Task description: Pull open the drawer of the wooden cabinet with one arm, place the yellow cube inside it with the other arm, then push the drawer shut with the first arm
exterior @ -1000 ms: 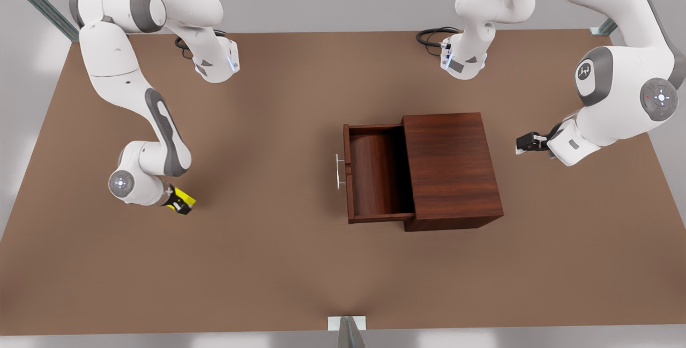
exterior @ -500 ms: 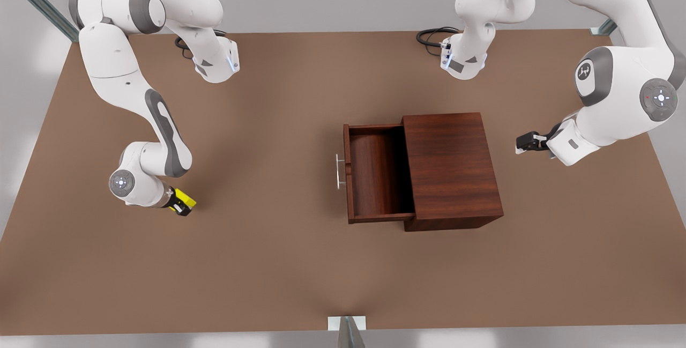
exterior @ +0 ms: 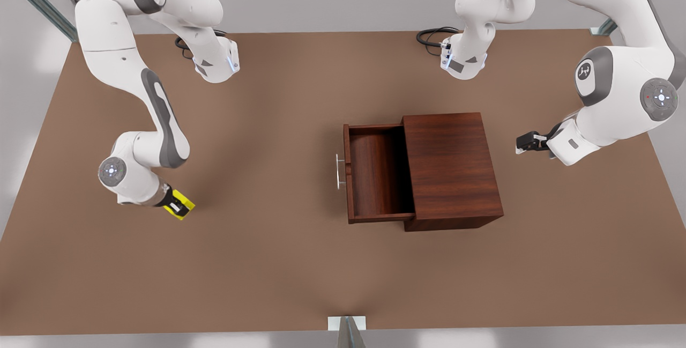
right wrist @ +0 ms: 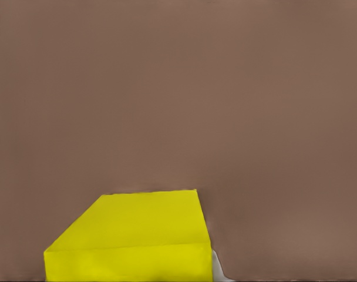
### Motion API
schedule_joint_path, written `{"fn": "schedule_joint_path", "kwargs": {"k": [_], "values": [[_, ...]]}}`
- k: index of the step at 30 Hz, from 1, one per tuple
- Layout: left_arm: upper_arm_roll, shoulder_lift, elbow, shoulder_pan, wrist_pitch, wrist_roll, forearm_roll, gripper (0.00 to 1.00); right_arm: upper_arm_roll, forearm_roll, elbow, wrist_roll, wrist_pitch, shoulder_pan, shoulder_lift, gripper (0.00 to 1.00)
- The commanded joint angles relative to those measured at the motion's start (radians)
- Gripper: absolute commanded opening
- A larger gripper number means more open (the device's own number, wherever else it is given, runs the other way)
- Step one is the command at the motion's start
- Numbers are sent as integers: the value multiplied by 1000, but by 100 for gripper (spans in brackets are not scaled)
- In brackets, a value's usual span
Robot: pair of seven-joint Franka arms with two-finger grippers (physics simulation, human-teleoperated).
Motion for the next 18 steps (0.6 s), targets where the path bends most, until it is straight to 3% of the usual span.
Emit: {"fn": "schedule_joint_path", "kwargs": {"k": [1, 6, 12, 18], "values": [[0, -1, 0, 0, 1, 4, 1, 100, 36, -5, 37, 102, -174, 2, -33, 64], [0, -1, 0, 0, 1, 4, 1, 100, 186, -3, 244, 410, -405, 39, -33, 64], [0, -1, 0, 0, 1, 4, 1, 100, 186, -3, 430, 723, -550, 280, 10, 64], [0, -1, 0, 0, 1, 4, 1, 100, 186, -5, 600, 1031, -554, 508, 128, 64]]}}
